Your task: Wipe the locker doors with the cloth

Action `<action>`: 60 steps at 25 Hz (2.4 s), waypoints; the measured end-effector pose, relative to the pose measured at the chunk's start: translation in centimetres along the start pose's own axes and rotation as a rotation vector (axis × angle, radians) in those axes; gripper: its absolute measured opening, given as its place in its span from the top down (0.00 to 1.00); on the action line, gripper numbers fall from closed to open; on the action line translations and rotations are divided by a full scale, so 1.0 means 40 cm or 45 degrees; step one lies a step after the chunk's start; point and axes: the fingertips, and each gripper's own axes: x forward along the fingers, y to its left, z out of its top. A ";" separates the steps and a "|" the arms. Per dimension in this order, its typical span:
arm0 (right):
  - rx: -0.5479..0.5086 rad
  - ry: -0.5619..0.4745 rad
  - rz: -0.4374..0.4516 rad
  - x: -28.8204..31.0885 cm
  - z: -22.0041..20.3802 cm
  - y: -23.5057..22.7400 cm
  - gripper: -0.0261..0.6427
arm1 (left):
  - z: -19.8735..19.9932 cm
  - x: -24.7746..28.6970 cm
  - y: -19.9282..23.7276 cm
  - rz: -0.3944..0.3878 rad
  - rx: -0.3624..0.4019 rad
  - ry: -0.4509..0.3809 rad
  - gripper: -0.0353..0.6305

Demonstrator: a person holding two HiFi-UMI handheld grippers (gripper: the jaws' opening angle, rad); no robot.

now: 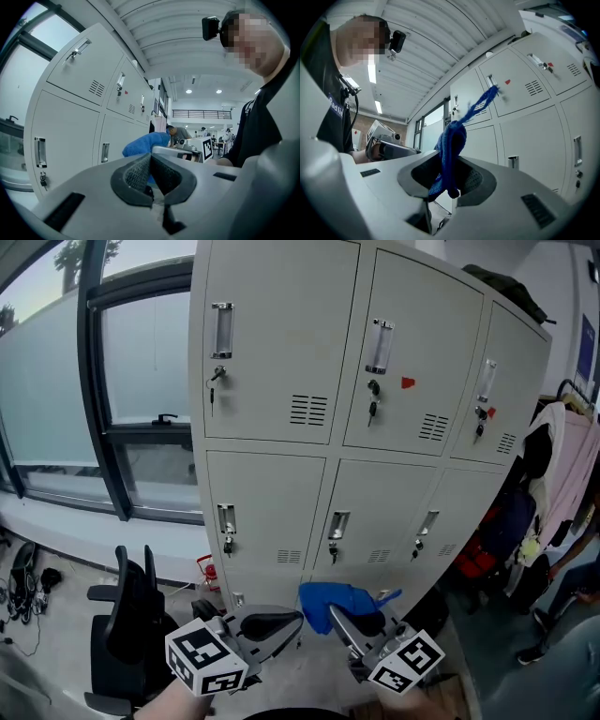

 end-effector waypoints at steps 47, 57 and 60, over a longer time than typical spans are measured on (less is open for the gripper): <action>-0.207 -0.254 -0.161 0.255 0.169 -0.600 0.83 | 0.089 0.393 0.192 0.079 0.058 0.028 0.94; -0.231 -0.273 -0.342 0.148 0.183 -0.704 0.82 | 0.069 0.438 0.166 -0.033 0.056 0.065 0.94; -0.229 -0.276 -0.419 0.084 0.185 -0.765 0.83 | 0.065 0.469 0.148 -0.056 0.057 0.078 0.94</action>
